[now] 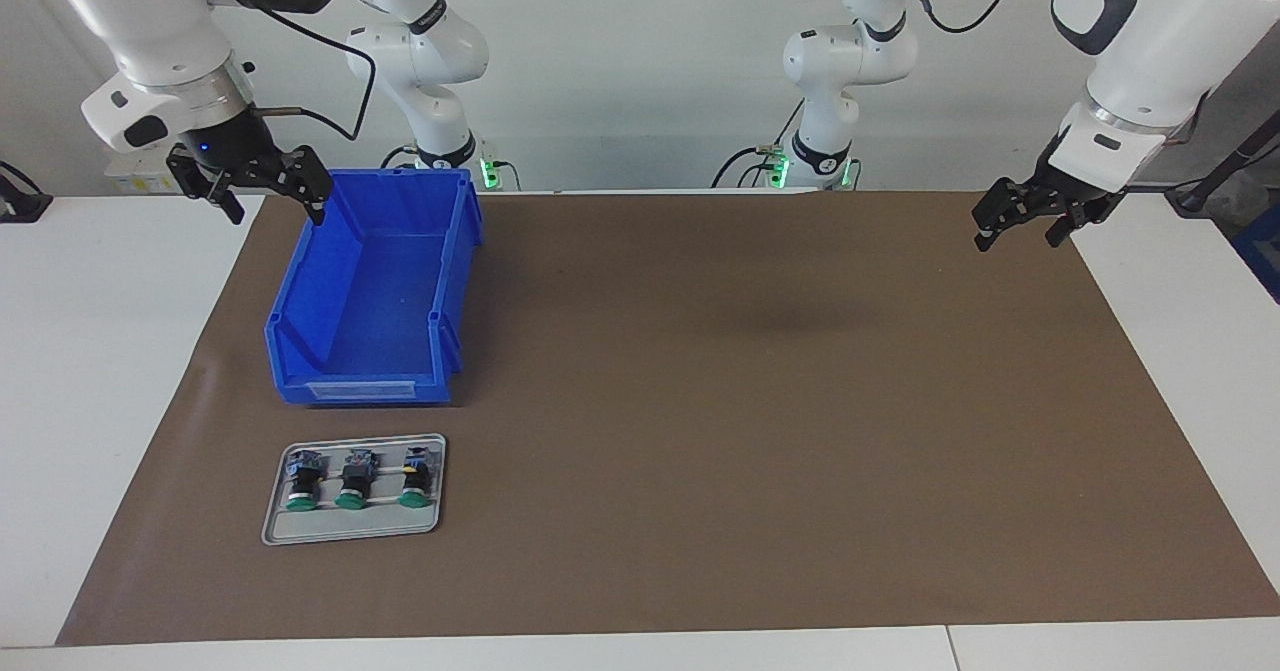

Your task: Place and press button with both arms

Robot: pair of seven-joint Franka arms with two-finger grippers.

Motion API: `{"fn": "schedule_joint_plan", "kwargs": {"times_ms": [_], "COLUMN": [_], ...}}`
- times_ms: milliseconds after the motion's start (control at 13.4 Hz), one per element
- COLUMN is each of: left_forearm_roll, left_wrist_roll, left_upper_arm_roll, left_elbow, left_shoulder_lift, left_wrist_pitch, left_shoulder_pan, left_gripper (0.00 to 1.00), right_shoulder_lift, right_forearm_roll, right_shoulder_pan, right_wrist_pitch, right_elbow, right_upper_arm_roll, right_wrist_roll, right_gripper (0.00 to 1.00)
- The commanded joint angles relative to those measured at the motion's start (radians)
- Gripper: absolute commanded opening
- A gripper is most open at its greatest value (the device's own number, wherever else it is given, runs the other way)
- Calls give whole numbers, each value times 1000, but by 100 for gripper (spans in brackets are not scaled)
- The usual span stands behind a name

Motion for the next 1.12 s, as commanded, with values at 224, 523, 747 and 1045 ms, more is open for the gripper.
{"fn": "schedule_joint_plan", "kwargs": {"times_ms": [224, 523, 747, 1045], "left_forearm_roll": [14, 14, 14, 14], "left_wrist_roll": [-8, -8, -8, -10], "left_upper_arm_roll": [-3, -3, -3, -3], "left_elbow": [-30, -30, -30, -30], "left_shoulder_lift": [-27, -27, -27, -27], "left_wrist_pitch": [1, 1, 1, 1], "left_shoulder_pan": [3, 3, 3, 3], "left_gripper": [100, 100, 100, 100], "right_shoulder_lift": [-14, -14, -14, -14], "right_forearm_roll": [11, 13, 13, 52], "right_shoulder_pan": [-3, -3, -3, -3], "right_wrist_pitch": [6, 11, 13, 139], "right_elbow": [-16, -16, -16, -74], "right_upper_arm_roll": [-8, -8, -8, -8], "right_wrist_roll": [-31, -27, -24, -21], "right_gripper": [100, 100, 100, 100]}}
